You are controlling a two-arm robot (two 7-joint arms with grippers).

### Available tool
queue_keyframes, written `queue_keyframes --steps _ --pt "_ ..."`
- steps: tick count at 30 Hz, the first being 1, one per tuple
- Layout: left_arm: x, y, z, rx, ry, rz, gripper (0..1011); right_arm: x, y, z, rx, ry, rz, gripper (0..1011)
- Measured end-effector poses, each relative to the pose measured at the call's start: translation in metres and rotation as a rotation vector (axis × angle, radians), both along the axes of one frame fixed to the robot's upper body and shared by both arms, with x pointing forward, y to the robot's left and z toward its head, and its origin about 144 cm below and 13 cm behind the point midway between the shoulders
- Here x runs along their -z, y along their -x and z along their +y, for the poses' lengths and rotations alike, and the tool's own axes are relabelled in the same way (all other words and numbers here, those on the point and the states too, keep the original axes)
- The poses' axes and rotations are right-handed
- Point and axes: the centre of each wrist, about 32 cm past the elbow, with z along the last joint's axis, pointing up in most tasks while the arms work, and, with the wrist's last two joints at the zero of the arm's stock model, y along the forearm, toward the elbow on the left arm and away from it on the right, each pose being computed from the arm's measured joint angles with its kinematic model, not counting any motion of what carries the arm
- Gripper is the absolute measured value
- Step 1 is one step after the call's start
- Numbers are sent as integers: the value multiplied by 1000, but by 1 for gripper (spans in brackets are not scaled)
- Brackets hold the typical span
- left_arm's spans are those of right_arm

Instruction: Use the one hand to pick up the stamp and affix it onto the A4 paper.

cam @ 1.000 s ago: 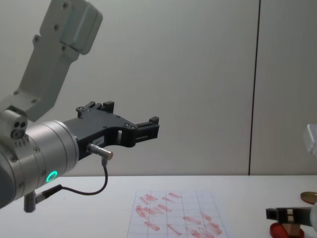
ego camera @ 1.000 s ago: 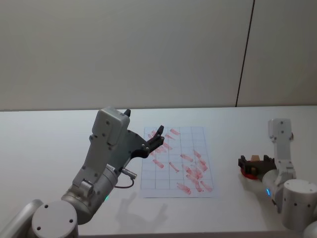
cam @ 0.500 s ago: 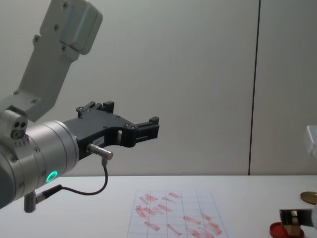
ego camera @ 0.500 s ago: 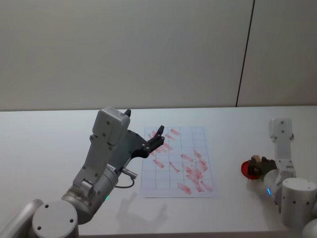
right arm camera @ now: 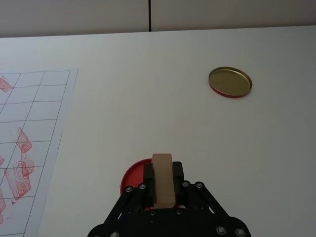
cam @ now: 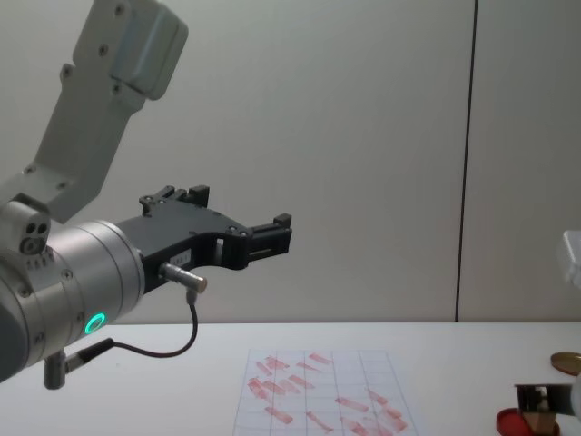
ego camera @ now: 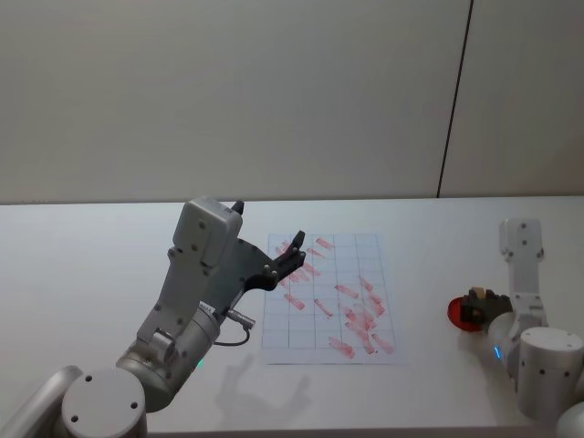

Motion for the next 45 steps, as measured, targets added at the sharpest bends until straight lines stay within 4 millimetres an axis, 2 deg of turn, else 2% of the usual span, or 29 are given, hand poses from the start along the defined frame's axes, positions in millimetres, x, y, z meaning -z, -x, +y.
queue_keyframes --steps 13,25,32,45 --pt "0 0 0 0 0 0 993 -2 1 1 -12 -3 -31 210" --pt "0 0 0 0 0 0 993 -27 4 10 -100 -42 -141 209" --pt "0 0 0 0 0 0 993 -41 8 22 -195 -75 -174 210" --pt "0 0 0 0 0 0 993 -46 18 52 -379 -78 -128 211"
